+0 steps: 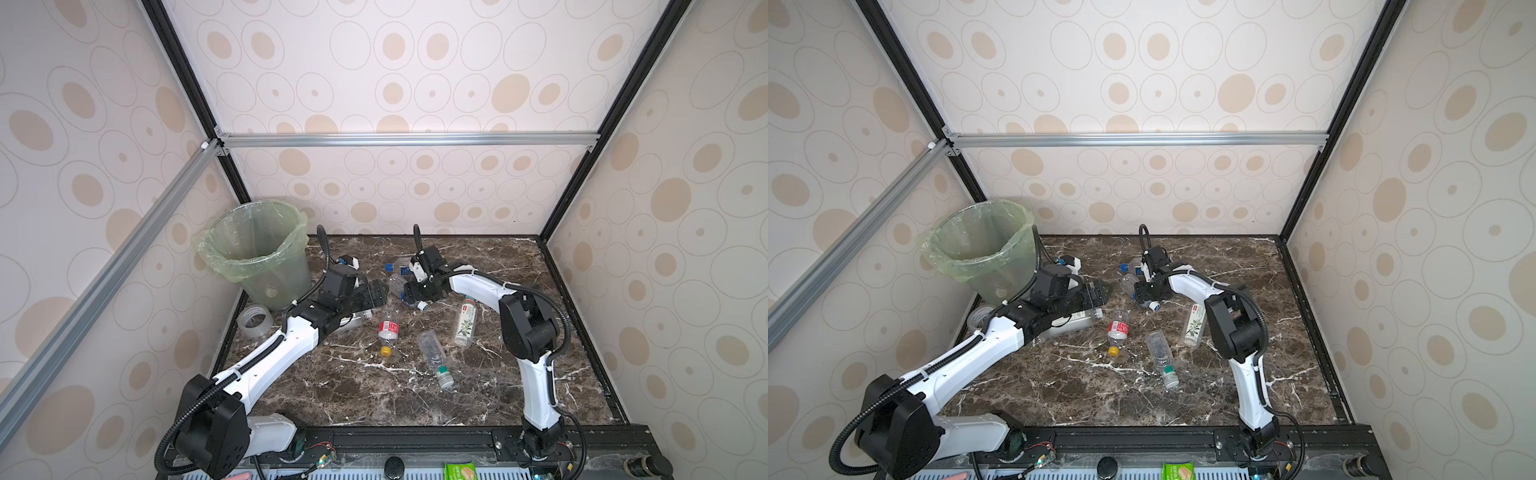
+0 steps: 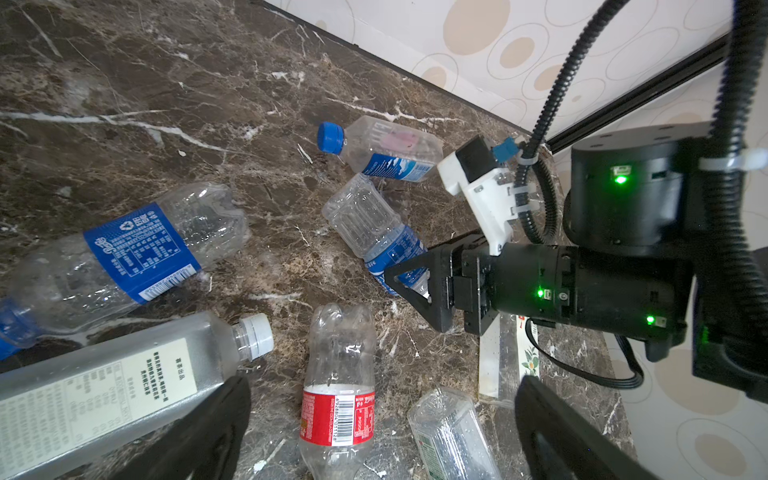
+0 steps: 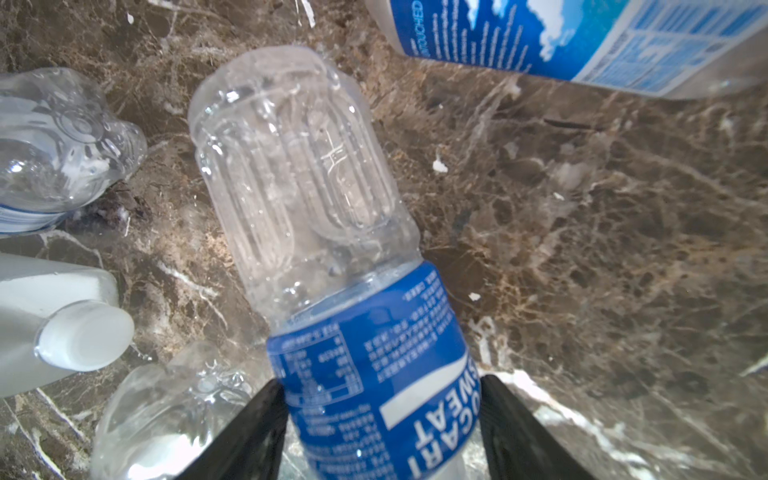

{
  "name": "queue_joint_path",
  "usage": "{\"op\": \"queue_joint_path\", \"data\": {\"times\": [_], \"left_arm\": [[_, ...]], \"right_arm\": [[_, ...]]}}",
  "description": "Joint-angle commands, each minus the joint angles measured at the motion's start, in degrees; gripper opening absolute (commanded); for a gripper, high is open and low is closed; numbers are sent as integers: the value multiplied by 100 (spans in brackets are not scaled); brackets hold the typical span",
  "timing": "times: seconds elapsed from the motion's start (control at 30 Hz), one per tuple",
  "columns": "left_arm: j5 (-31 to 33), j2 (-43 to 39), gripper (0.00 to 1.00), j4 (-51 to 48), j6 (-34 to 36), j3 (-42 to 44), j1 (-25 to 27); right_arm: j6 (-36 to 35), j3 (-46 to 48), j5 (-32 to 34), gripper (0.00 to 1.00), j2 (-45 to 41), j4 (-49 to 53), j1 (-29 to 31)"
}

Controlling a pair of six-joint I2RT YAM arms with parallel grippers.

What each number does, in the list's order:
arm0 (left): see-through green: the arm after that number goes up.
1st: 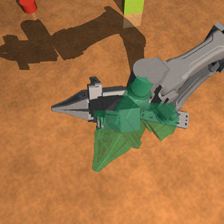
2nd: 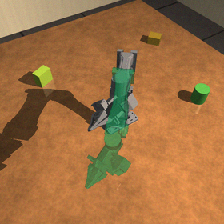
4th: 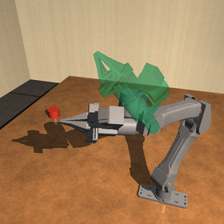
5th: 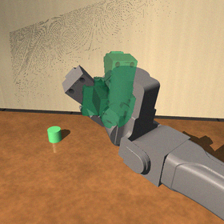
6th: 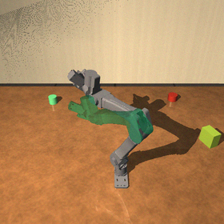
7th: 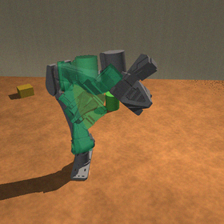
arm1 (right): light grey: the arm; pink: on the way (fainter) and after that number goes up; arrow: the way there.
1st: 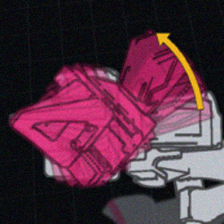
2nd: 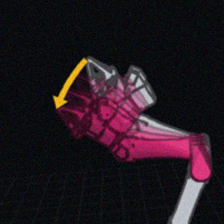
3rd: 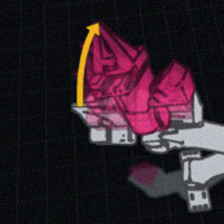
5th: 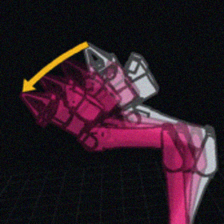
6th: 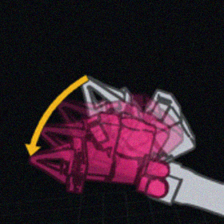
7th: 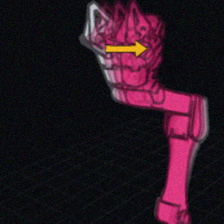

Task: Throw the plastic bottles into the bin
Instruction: 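Close the right gripper around the Pocari Sweat bottle's body, then lift the Pocari Sweat bottle with the right gripper toward the left gripper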

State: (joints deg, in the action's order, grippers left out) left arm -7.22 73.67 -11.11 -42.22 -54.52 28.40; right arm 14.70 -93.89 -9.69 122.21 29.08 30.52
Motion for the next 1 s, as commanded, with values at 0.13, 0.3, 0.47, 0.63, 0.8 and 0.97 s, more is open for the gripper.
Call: {"op": "queue_joint_path", "data": {"times": [0.13,0.3,0.47,0.63,0.8,0.97], "left_arm": [[11,33,99,143,-100,8,51],[-19,41,99,205,-145,55,44],[-53,60,99,249,-177,95,52],[-43,55,99,276,-206,96,52],[-51,50,99,308,-269,122,56],[-92,9,99,409,-383,127,51]], "right_arm": [[-110,-92,-31,76,233,199,41],[-117,-139,-55,78,277,230,41],[-90,-169,-98,73,317,229,42],[-89,-126,-136,68,260,221,41],[-10,80,-172,64,-16,156,43],[138,361,-239,63,-494,53,41]]}}
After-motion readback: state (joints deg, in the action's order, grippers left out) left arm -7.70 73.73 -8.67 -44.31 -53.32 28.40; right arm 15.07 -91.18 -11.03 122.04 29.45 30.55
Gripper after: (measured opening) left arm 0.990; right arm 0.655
